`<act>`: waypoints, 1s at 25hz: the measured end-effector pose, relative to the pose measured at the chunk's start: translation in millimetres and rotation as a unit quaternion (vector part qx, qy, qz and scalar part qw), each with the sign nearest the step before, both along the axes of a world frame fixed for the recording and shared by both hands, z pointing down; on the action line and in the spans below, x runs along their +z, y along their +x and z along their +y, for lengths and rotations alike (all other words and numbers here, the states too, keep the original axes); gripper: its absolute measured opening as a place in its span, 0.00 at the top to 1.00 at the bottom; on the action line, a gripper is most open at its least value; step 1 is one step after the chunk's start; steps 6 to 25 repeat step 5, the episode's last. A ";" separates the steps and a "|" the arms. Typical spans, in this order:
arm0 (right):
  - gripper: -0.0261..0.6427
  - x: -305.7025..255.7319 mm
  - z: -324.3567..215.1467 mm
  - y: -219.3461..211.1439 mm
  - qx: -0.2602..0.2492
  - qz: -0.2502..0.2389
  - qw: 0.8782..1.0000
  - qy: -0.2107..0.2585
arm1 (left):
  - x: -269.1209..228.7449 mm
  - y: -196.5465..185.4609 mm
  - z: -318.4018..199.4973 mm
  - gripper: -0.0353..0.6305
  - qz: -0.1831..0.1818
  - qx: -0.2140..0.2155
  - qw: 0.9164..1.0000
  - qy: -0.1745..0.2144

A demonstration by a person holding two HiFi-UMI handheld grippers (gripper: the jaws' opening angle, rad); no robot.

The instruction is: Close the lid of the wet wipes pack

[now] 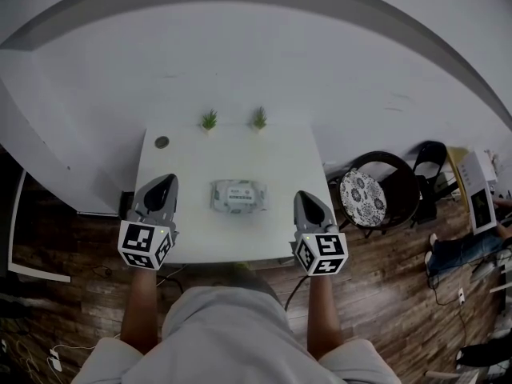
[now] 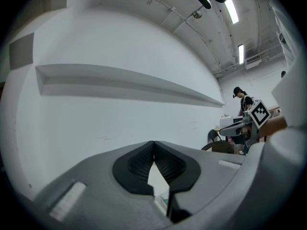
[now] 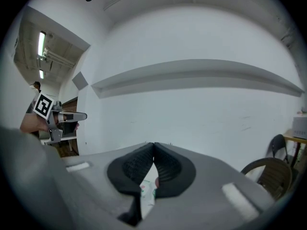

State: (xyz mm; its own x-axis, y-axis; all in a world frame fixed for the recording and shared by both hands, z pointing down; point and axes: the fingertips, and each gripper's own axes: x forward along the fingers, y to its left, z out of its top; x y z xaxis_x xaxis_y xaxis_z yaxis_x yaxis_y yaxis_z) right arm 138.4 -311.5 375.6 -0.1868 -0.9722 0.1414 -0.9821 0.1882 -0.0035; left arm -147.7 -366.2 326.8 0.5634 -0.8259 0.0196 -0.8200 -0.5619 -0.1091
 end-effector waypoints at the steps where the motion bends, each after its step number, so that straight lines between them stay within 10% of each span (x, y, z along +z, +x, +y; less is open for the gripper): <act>1: 0.96 -0.4 0.7 0.6 0.001 0.000 1.000 0.000 | -0.3 0.1 0.1 0.94 0.000 0.000 1.000 0.000; 25: 0.96 -1.8 1.5 3.7 0.003 0.000 1.000 0.003 | -2.0 2.1 0.1 0.94 0.001 0.000 1.000 0.002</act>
